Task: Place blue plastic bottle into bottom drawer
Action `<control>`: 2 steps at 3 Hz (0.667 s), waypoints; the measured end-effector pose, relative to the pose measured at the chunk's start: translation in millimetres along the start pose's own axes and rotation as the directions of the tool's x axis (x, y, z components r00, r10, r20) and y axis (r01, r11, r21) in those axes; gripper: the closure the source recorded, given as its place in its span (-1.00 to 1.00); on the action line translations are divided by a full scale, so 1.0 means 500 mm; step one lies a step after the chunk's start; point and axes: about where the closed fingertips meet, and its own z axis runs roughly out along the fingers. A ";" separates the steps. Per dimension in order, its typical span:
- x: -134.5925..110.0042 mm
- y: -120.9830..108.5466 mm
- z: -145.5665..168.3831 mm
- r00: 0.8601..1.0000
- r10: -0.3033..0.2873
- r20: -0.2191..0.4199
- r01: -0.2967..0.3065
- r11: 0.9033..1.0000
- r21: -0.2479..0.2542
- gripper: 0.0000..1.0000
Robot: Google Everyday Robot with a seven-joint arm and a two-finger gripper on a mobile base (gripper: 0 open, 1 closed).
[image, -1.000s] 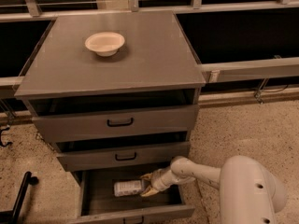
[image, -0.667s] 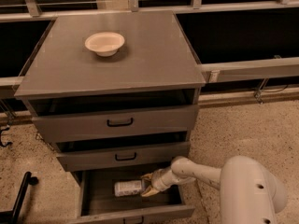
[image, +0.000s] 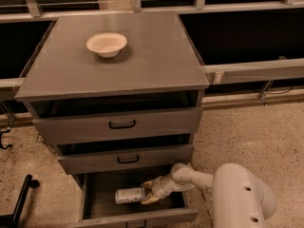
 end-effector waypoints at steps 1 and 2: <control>0.016 0.001 0.034 1.000 0.009 0.009 -0.009 1.000 -0.010 1.00; 0.041 0.005 0.072 1.000 0.018 0.012 -0.018 1.000 -0.016 1.00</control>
Offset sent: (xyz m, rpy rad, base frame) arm 0.0055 0.0104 -0.0405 0.0124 0.0195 -0.0031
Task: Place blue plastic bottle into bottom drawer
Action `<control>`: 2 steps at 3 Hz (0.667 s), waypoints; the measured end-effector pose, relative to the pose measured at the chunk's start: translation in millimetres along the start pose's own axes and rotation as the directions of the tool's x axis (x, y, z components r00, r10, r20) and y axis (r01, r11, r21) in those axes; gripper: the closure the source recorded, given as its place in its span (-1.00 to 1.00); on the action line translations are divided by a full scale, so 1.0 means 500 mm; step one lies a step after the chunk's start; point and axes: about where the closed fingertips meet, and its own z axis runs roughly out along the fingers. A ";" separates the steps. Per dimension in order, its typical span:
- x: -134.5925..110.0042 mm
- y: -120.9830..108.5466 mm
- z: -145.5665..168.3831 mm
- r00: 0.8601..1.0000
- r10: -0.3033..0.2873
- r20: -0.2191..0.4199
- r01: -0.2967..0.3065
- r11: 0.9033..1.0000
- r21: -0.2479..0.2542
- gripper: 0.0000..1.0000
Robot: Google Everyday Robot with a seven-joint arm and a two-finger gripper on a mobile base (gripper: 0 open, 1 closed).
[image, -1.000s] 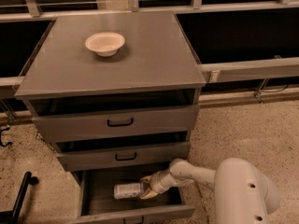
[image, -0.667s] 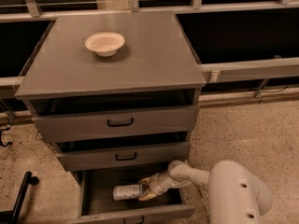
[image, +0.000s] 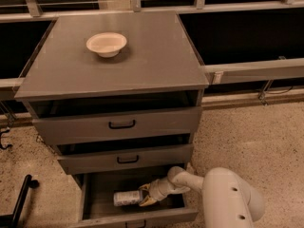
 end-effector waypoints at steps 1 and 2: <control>0.013 0.002 0.014 1.000 0.005 -0.009 -0.005 1.000 -0.001 1.00; 0.031 0.005 0.027 1.000 0.014 -0.027 -0.014 1.000 0.002 1.00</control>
Offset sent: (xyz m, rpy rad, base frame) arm 0.0042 -0.0057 -0.0250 -0.0395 -0.0006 -0.0247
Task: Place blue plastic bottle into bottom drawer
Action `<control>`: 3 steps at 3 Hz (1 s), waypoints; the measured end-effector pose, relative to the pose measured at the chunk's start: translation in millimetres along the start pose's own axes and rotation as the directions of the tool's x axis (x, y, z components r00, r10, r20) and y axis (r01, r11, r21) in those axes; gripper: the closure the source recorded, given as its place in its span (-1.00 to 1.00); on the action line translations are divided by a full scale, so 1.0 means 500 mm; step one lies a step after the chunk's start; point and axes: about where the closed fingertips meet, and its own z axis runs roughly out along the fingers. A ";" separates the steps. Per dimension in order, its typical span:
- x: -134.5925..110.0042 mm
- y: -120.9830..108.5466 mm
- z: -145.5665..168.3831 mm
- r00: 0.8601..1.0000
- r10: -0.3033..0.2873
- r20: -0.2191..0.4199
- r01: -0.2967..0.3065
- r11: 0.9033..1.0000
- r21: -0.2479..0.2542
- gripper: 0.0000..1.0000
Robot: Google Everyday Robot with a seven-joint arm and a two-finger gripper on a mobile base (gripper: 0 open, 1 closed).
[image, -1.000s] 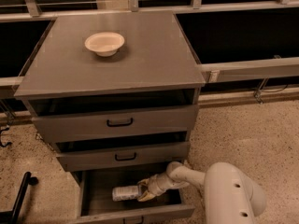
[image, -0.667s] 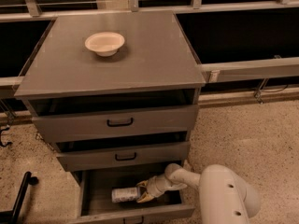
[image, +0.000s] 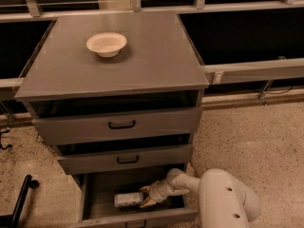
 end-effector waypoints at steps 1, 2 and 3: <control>0.008 0.001 0.004 1.000 0.005 -0.008 -0.005 1.000 0.001 1.00; 0.025 0.004 0.015 1.000 0.024 -0.018 -0.024 1.000 -0.007 1.00; 0.036 0.005 0.022 0.999 0.037 -0.019 -0.037 0.999 -0.012 1.00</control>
Offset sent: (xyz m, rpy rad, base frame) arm 0.0050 -0.0094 -0.0169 -0.0319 0.0189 -0.0235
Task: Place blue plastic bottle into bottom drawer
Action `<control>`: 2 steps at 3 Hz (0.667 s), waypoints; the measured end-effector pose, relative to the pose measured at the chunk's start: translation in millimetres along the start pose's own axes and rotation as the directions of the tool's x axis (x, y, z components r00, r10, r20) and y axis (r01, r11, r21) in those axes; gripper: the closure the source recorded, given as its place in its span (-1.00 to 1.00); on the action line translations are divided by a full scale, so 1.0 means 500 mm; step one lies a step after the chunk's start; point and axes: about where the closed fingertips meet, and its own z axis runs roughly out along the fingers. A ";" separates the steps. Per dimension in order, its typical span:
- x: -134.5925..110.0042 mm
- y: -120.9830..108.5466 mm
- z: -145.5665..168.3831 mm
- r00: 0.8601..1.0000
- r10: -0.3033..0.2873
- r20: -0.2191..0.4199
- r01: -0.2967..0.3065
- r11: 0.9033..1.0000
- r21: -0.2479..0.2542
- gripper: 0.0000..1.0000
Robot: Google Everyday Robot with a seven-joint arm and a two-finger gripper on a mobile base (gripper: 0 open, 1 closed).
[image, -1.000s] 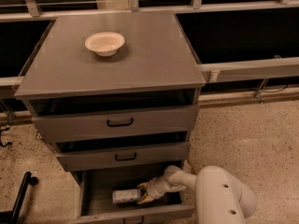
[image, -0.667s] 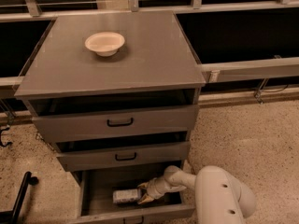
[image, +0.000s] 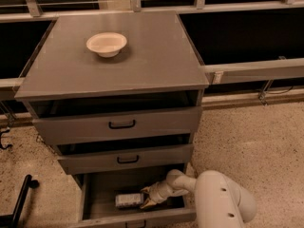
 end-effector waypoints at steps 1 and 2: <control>0.000 0.000 0.000 1.000 0.000 0.000 0.000 1.000 0.000 0.62; 0.000 0.000 0.000 1.000 0.000 0.000 0.000 1.000 0.000 0.00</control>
Offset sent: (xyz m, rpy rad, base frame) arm 0.0000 0.0000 0.0000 0.0000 0.0000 -0.0001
